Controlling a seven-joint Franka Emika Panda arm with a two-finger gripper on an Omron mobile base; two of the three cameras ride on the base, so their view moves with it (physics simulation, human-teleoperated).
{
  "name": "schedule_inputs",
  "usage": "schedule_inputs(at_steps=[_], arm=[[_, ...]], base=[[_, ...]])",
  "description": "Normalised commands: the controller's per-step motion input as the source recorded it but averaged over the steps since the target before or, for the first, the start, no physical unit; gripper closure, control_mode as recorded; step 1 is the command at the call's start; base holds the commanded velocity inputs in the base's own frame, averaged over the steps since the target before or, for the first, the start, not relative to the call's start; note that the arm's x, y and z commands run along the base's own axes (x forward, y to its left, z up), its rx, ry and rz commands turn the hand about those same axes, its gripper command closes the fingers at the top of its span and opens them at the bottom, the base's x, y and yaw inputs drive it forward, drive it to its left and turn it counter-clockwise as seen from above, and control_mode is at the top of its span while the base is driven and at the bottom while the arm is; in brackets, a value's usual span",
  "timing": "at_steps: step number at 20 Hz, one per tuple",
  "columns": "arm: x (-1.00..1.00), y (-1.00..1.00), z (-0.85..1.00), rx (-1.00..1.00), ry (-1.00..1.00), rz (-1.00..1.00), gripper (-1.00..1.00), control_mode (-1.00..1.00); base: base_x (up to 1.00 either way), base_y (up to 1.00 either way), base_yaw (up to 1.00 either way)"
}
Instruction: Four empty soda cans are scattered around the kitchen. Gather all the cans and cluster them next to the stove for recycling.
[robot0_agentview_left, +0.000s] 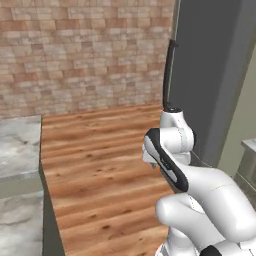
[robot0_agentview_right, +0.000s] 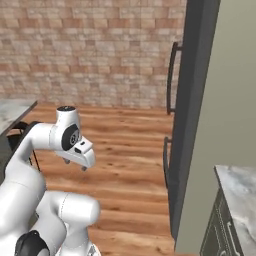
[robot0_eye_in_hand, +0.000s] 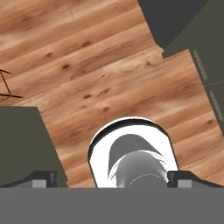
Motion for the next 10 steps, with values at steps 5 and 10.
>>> schedule_inputs(at_steps=[5, 10], arm=[[0.00, 0.00, 0.00, 0.00, 0.00, 0.00, -1.00, 1.00], [0.00, 0.00, 0.00, 0.00, 0.00, 0.00, -1.00, 1.00]], base=[[0.86, -0.29, 0.20], [0.93, -0.09, 0.25]])
